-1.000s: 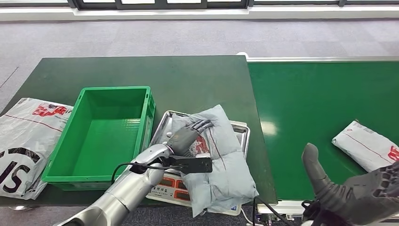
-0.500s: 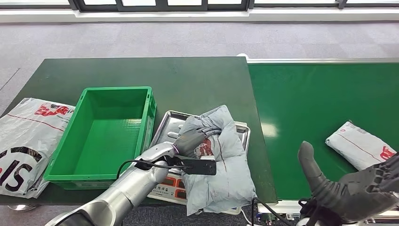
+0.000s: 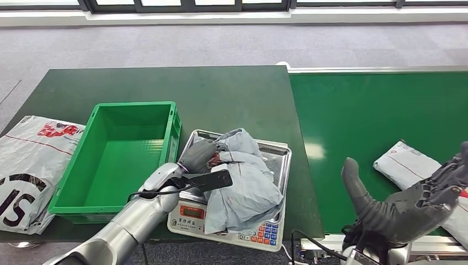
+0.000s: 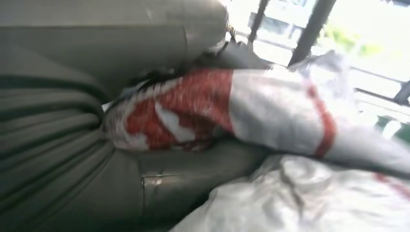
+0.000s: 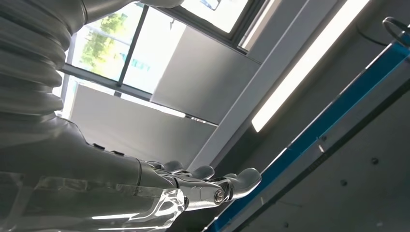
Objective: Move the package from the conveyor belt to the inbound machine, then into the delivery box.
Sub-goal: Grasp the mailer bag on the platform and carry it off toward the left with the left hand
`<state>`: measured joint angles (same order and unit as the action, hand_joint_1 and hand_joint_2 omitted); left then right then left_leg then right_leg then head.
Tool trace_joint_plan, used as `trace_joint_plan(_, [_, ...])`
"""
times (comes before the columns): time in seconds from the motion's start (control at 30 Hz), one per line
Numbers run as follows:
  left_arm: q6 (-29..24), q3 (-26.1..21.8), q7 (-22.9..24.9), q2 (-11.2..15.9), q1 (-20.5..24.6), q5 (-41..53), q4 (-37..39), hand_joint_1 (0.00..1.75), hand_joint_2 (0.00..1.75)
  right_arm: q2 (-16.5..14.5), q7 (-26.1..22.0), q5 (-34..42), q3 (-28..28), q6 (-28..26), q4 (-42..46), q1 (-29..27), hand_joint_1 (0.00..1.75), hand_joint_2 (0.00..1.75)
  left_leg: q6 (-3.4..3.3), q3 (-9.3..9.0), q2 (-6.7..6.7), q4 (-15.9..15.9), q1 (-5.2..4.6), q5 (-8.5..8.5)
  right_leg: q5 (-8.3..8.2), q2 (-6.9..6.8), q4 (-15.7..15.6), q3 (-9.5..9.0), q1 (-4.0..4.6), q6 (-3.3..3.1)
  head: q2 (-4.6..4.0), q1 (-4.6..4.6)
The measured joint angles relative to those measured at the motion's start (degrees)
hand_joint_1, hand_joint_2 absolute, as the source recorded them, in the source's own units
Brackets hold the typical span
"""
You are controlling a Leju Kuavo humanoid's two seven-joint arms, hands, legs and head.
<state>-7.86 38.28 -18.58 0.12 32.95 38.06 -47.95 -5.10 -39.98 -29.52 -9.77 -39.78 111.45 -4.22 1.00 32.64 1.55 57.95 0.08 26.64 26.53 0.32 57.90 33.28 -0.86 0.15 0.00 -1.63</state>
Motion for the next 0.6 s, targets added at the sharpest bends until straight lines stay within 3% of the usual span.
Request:
trace_joint_plan(0.37, [-2.1,-3.2,0.7,3.6,-3.2,0.1,-8.7,1.75,1.75,0.1,0.0,0.5,0.0,0.0,-0.1,0.1,0.0,1.75,0.0,0.19,0.0,0.0,0.01,0.0,0.0,0.0,0.0,0.17,-0.01,0.0,0.0,-0.01])
trace_joint_plan(0.5, [-10.9,-6.7,1.2,5.5,-5.8,0.3,-13.7,1.75,1.75,0.2,0.0,1.5,0.0,0.0,-0.1,-1.0,0.0,1.75,0.03,0.23,-0.15,0.0,0.02,0.02,-0.01,0.15,0.0,0.28,0.0,0.0,0.0,-0.01])
trace_joint_plan(0.6, [-20.7,-13.1,2.2,8.2,-9.5,1.0,-20.9,1.75,1.75,0.3,0.0,2.0,0.0,0.0,0.4,-2.7,0.0,1.75,0.14,0.29,-0.32,0.0,0.05,0.09,0.0,0.39,0.0,0.41,0.05,-0.04,0.0,-0.01])
